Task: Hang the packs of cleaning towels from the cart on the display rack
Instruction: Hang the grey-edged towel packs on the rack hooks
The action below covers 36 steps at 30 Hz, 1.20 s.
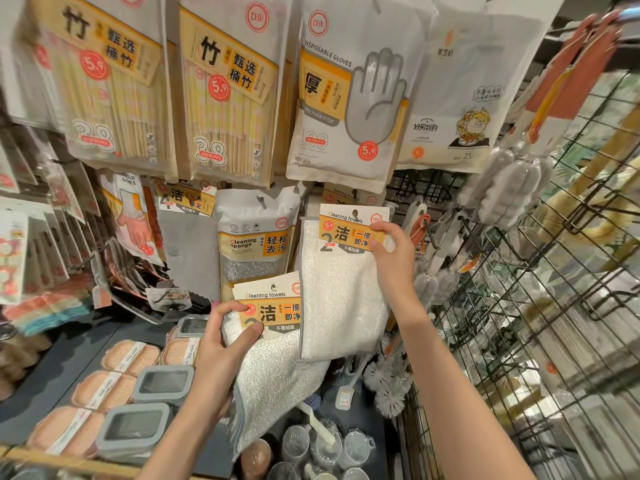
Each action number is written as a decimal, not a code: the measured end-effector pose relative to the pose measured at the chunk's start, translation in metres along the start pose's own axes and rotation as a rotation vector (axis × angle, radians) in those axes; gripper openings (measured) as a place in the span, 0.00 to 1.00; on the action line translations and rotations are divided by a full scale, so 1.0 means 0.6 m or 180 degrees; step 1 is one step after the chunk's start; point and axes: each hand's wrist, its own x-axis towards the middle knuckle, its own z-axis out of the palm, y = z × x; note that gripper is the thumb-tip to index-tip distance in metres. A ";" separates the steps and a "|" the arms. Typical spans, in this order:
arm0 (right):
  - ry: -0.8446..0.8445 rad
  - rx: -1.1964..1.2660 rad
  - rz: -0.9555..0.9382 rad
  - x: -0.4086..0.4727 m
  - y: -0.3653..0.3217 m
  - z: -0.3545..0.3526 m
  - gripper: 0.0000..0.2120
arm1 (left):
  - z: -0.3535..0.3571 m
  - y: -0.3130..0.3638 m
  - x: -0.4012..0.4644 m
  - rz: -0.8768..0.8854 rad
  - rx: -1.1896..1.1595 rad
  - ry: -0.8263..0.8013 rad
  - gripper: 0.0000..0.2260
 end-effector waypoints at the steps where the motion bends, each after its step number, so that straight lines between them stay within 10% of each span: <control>1: -0.0043 -0.0074 -0.0033 0.005 0.001 -0.001 0.13 | -0.001 0.000 0.000 0.0001 -0.0001 0.0012 0.15; 36: -0.1360 -0.0546 0.0163 -0.064 -0.019 -0.012 0.24 | 0.000 -0.006 -0.014 0.0315 0.0131 -0.0018 0.17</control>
